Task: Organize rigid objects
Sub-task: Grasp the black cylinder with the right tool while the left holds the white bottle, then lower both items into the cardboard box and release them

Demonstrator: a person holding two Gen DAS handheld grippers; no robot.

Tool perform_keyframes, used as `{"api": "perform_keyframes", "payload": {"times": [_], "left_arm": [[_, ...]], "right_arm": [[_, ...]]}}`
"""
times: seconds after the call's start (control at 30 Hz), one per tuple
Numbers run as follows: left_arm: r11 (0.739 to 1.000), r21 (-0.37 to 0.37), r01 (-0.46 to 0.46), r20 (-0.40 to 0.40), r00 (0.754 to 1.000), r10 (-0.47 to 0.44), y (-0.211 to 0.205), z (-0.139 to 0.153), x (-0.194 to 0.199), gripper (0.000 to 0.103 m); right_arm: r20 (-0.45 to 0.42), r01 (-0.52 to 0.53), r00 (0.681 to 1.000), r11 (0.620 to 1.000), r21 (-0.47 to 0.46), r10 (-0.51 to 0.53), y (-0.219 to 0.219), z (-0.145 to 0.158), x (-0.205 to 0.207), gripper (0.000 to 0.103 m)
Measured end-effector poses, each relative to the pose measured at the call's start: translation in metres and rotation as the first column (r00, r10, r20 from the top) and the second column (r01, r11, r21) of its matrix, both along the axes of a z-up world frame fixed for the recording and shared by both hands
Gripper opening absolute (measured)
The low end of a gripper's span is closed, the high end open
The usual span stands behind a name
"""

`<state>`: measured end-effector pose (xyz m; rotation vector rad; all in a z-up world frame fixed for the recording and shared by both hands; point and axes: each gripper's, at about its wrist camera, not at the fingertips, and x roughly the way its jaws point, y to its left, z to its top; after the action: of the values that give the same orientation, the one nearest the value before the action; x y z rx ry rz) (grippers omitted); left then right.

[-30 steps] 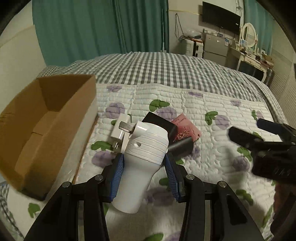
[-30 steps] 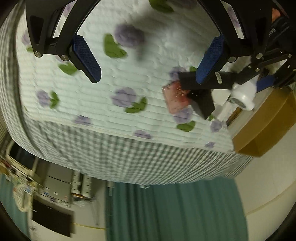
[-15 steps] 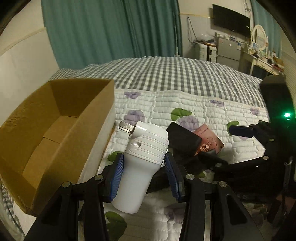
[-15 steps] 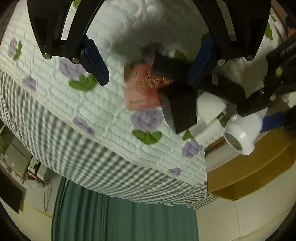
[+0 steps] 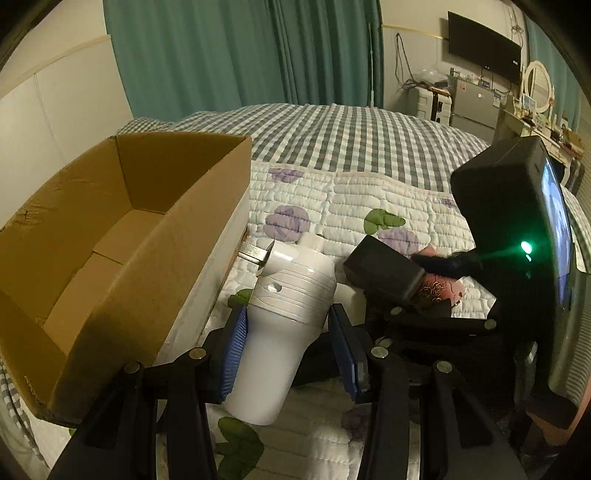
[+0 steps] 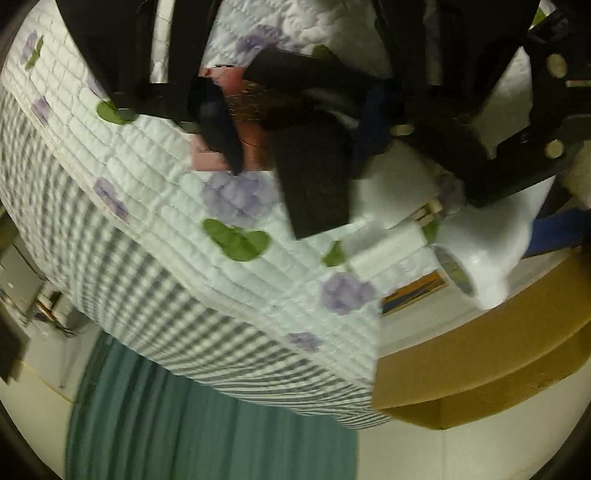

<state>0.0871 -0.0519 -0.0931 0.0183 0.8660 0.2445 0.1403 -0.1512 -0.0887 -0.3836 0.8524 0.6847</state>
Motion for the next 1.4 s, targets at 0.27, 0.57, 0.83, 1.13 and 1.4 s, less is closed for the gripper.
{"api": "perform_keyframes", "payload": {"times": [0.27, 0.57, 0.83, 1.13, 1.4], "left_arm": [[0.996, -0.045, 0.077, 0.003, 0.997, -0.076, -0.014, 0.006, -0.009, 0.045], [0.978, -0.125, 0.166, 0.041, 0.986, -0.163, -0.032, 0.039, -0.035, 0.045], [0.955, -0.168, 0.244, 0.124, 0.966, -0.225, -0.017, 0.118, -0.055, 0.045], [0.964, -0.116, 0.24, 0.183, 0.959, -0.217, 0.071, 0.192, -0.047, 0.045], [0.975, -0.09, 0.203, 0.105, 0.976, -0.193, 0.139, 0.149, -0.011, 0.045]], "right_arm": [[0.07, 0.147, 0.987, 0.989, -0.021, -0.146, -0.029, 0.021, -0.022, 0.041], [0.096, 0.299, 0.951, 0.954, -0.027, -0.295, -0.084, 0.077, -0.059, 0.039], [0.16, 0.324, 0.934, 0.946, -0.001, -0.32, -0.086, 0.146, -0.093, 0.039], [0.219, 0.237, 0.935, 0.952, 0.192, -0.277, -0.014, 0.234, -0.101, 0.039], [0.173, 0.154, 0.962, 0.944, 0.292, -0.21, 0.078, 0.228, -0.071, 0.039]]}}
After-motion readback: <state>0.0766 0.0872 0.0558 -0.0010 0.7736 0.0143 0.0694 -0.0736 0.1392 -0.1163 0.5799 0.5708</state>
